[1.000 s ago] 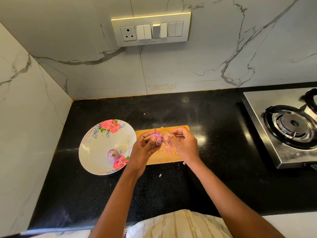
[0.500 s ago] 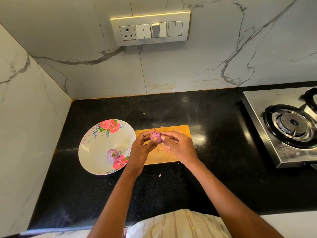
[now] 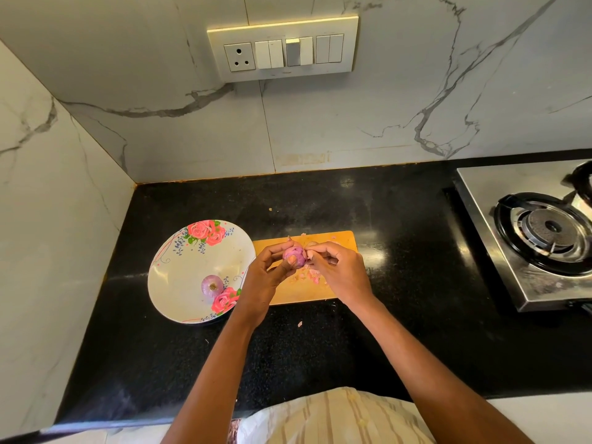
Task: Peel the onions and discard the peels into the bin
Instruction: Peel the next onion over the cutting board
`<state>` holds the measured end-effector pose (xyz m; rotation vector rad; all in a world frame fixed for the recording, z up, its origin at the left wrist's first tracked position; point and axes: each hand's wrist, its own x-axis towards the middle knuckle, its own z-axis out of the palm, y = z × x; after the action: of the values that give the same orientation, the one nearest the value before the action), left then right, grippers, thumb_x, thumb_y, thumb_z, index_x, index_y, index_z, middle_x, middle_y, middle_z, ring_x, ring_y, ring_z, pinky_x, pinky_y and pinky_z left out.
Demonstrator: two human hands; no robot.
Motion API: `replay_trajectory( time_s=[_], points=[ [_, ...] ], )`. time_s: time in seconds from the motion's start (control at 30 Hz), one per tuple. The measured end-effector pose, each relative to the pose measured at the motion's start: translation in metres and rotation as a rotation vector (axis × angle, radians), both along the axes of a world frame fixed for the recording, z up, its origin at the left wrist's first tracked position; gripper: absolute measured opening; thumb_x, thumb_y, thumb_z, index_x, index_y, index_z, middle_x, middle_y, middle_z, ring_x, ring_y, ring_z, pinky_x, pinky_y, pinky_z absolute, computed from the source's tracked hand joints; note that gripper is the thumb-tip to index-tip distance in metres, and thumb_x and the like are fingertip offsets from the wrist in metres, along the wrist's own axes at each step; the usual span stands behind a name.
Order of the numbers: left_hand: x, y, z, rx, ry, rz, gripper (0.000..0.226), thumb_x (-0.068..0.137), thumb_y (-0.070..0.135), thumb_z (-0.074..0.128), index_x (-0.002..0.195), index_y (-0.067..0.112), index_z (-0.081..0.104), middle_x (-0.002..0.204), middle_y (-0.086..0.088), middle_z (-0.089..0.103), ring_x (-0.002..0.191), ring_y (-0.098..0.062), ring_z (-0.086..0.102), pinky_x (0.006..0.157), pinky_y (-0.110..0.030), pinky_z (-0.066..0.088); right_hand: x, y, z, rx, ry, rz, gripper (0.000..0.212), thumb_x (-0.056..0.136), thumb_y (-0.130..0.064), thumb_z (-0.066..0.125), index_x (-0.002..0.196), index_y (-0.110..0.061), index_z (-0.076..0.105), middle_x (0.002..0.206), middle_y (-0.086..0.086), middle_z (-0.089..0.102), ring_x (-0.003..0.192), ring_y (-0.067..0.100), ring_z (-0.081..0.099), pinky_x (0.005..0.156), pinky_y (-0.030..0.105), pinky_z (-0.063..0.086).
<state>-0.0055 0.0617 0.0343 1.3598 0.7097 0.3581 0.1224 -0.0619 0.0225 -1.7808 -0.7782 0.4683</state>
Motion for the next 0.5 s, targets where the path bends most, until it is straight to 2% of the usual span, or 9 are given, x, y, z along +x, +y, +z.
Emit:
replay_trajectory(
  time_s=[0.13, 0.3, 0.5],
  points=[
    [0.0009, 0.0013, -0.0021, 0.007, 0.007, 0.003, 0.035, 0.091, 0.027, 0.071, 0.126, 0.022, 0.066, 0.12, 0.006, 0.071, 0.114, -0.012, 0.066, 0.091, -0.028, 0.057, -0.0026, 0.0001, 0.0047, 0.021, 0.03, 0.026, 0.019, 0.094, -0.02, 0.073, 0.112, -0.014, 0.076, 0.103, -0.013, 0.074, 0.098, -0.001, 0.07, 0.087, 0.018, 0.056],
    [0.0013, 0.0014, -0.0013, 0.005, 0.013, -0.004, 0.039, 0.089, 0.029, 0.072, 0.126, 0.021, 0.066, 0.12, 0.005, 0.071, 0.114, -0.012, 0.067, 0.093, -0.029, 0.057, -0.0042, -0.001, 0.0059, 0.038, -0.02, 0.026, 0.016, 0.093, -0.016, 0.073, 0.107, -0.011, 0.078, 0.095, -0.018, 0.071, 0.093, -0.003, 0.069, 0.081, 0.014, 0.055],
    [0.0008, -0.0008, -0.0008, 0.008, 0.017, -0.02, 0.038, 0.087, 0.033, 0.071, 0.124, 0.023, 0.066, 0.121, 0.004, 0.071, 0.115, -0.013, 0.066, 0.092, -0.028, 0.057, -0.0008, -0.0007, -0.0018, 0.007, -0.01, -0.02, 0.012, 0.092, -0.016, 0.074, 0.103, -0.012, 0.078, 0.094, -0.008, 0.075, 0.088, 0.004, 0.07, 0.082, 0.028, 0.06]
  ],
)
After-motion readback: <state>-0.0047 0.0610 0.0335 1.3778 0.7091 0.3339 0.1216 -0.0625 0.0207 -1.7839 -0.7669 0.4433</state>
